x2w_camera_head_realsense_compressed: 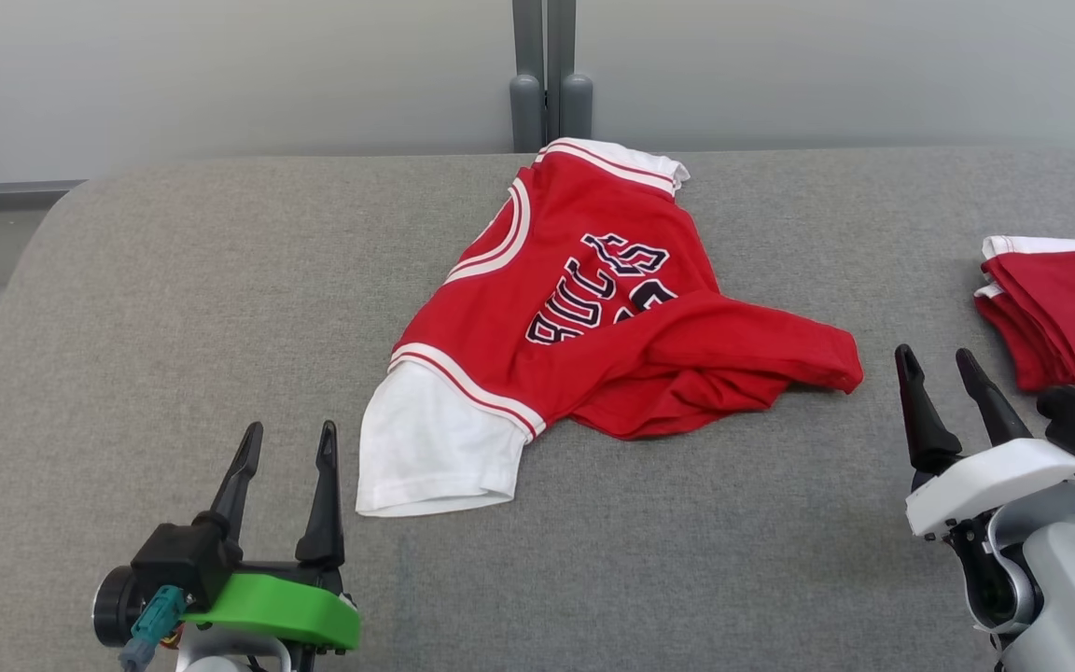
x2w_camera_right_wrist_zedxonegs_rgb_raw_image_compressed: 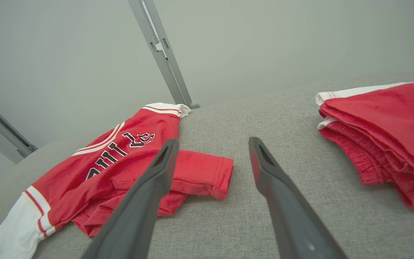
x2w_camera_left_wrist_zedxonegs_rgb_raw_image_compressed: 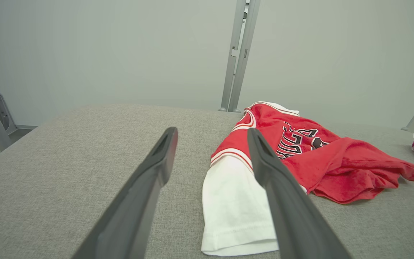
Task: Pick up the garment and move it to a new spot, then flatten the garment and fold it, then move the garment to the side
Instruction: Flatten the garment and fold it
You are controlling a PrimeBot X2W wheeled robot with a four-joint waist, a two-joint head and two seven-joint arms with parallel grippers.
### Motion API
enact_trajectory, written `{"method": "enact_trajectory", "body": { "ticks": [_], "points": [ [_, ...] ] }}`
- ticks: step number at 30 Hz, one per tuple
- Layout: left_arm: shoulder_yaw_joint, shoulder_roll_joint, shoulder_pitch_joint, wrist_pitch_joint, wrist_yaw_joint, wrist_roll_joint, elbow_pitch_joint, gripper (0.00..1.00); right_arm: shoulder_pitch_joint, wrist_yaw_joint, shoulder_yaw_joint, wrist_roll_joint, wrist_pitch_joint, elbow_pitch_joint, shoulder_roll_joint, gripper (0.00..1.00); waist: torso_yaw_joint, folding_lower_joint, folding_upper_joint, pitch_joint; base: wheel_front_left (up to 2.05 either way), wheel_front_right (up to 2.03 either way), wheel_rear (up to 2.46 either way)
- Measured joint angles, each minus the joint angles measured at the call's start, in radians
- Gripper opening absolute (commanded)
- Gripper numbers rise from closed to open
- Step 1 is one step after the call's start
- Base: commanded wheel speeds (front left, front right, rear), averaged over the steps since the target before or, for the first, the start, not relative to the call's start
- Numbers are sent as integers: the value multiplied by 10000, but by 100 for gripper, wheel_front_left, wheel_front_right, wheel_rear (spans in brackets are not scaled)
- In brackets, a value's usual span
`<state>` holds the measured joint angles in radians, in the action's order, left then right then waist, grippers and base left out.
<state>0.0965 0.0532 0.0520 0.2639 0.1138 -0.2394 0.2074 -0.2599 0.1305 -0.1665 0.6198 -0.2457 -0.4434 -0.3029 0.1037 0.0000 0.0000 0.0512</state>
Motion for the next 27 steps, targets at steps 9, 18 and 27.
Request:
{"method": "enact_trajectory", "body": {
  "ticks": [9,18,27],
  "points": [
    [151,-13,139,2,50,4,123,100,-1147,2,-155,660,2265,-1787,96,100,320,0,0,177,0,0,0],
    [144,-15,291,0,90,6,240,100,-2158,0,-29,725,3285,-3457,188,100,847,0,0,407,0,0,0],
    [115,-17,393,2,96,29,282,100,-2480,0,-278,905,2945,-3910,159,0,1085,0,0,592,0,0,0]
  ]
}}
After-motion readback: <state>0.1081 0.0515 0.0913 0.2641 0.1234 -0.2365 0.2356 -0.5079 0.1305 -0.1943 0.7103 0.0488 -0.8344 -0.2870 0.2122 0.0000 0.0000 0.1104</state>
